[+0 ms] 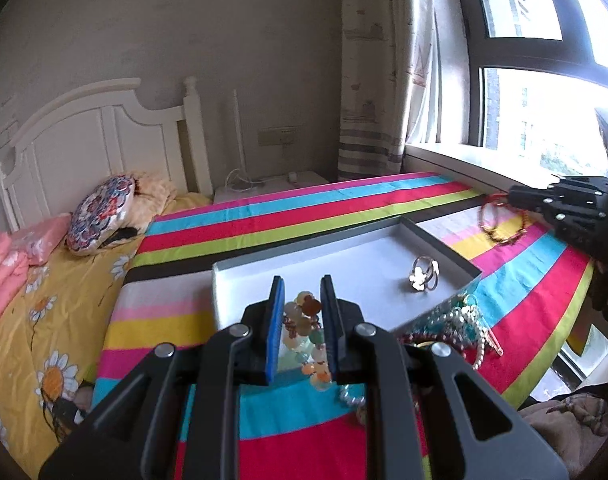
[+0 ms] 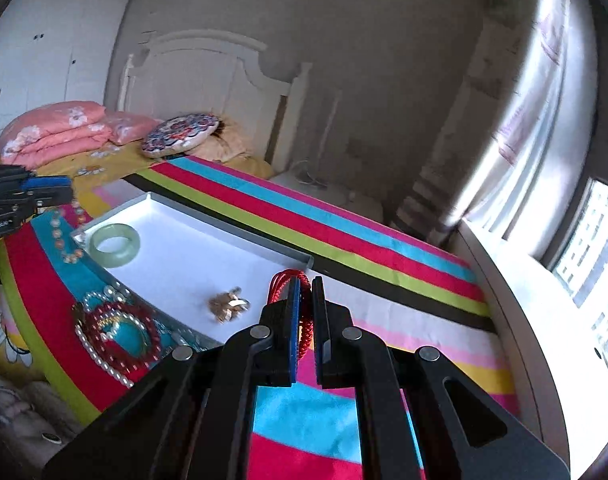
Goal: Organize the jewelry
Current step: 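Lower both bracelets into the white tray and open both tools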
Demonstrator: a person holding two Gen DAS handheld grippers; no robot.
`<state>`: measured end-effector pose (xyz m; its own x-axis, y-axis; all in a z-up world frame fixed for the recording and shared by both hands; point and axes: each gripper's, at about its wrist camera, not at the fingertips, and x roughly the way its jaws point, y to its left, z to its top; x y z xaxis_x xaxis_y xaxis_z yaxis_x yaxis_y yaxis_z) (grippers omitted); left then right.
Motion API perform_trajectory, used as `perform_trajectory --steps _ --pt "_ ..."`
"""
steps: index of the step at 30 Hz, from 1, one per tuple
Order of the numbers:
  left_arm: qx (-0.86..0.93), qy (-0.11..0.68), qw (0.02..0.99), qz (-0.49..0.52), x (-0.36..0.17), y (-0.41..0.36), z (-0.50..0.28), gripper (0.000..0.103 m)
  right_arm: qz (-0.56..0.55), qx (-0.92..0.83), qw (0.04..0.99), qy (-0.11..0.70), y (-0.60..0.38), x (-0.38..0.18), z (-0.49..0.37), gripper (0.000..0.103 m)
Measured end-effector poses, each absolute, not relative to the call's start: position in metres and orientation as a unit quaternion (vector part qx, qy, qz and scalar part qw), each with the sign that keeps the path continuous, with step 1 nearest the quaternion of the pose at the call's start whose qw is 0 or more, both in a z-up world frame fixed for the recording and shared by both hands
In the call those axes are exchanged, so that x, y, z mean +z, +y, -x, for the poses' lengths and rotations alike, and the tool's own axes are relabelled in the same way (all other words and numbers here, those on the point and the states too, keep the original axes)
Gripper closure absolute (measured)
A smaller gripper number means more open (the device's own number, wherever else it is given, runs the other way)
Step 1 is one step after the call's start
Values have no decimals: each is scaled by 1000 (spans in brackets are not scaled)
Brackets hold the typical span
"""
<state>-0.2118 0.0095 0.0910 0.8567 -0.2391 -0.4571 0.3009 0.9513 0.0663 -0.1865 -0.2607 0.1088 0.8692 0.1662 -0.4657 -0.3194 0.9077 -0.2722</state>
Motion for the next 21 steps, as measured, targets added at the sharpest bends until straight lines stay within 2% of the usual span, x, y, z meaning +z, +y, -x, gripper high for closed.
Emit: perform_trajectory --steps 11,21 --pt "-167 249 952 -64 102 -22 145 85 160 191 936 250 -203 100 128 98" --pt "-153 300 940 -53 79 -33 77 85 130 218 917 307 -172 76 78 98"
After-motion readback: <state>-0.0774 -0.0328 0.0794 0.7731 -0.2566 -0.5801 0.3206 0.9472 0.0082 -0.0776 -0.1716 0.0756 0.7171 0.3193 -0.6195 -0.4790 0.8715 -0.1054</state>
